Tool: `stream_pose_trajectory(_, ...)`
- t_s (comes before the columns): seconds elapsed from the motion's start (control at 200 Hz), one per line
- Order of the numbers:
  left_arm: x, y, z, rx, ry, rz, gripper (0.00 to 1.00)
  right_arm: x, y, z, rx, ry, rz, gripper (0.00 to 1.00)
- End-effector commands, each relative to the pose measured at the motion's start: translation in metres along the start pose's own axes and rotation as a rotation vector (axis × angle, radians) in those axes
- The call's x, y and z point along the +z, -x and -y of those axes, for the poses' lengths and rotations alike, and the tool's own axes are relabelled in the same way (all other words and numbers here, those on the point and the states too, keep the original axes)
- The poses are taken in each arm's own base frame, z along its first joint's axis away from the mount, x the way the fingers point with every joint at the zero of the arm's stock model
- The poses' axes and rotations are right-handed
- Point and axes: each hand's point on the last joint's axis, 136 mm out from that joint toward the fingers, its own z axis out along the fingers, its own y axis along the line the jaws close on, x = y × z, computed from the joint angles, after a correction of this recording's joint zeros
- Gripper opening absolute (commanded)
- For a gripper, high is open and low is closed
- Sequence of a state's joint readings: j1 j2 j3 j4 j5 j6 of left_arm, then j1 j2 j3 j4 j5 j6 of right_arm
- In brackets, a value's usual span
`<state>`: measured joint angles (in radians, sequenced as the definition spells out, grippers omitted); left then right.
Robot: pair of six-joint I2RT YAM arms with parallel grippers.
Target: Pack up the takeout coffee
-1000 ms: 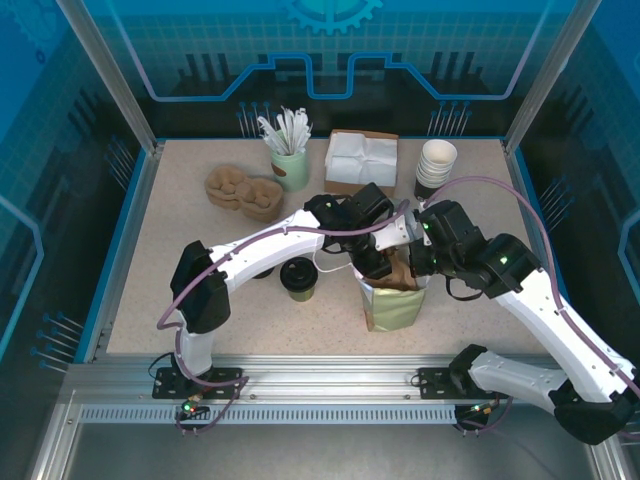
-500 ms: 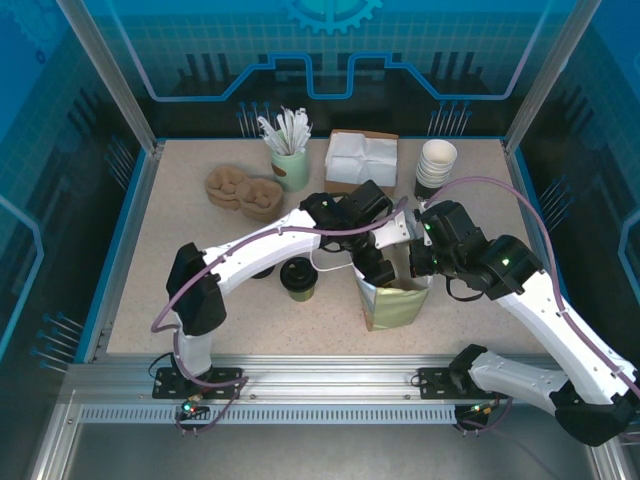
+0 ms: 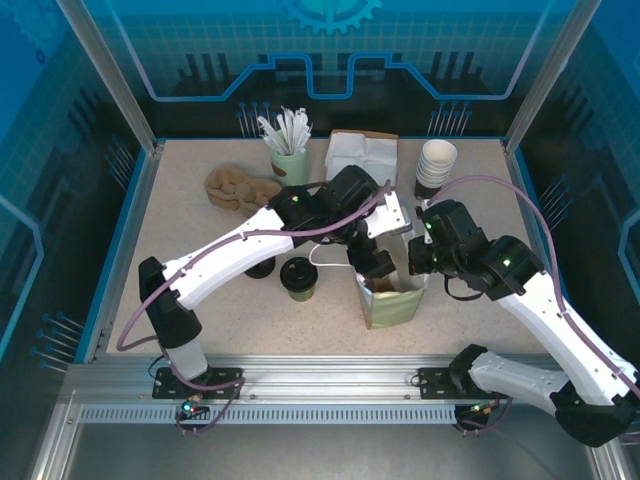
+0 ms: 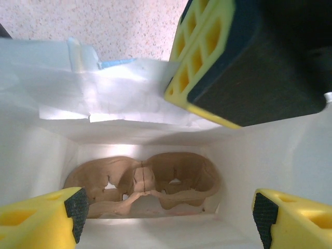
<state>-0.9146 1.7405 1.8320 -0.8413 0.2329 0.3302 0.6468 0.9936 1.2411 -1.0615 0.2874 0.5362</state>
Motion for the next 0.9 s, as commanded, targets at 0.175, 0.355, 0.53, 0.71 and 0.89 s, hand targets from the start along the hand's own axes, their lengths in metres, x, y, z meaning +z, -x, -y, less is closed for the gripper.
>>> stream_pose_trajectory(0.175, -0.079, 0.046, 0.007, -0.079, 0.032, 0.235, 0.86, -0.001, 0.006, -0.004, 0.091, 0.059, 0.018, 0.14)
stream_pose_trajectory(0.355, -0.108, 0.049, 0.006, -0.107, 0.058, 0.301, 0.88, -0.013, 0.012, 0.008, 0.109, 0.034, 0.020, 0.43)
stream_pose_trajectory(0.53, -0.125, 0.042, 0.003, -0.138, 0.076, 0.320, 0.89, -0.044, 0.027, 0.018, 0.068, 0.016, 0.067, 0.52)
stream_pose_trajectory(0.71, -0.131, 0.029, 0.000, -0.166, 0.092, 0.314, 0.89, -0.058, 0.043, 0.024, 0.004, 0.016, 0.118, 0.57)
stream_pose_trajectory(0.89, -0.133, 0.019, -0.004, -0.192, 0.099, 0.307, 0.89, -0.037, 0.062, 0.019, -0.065, 0.042, 0.094, 0.58)
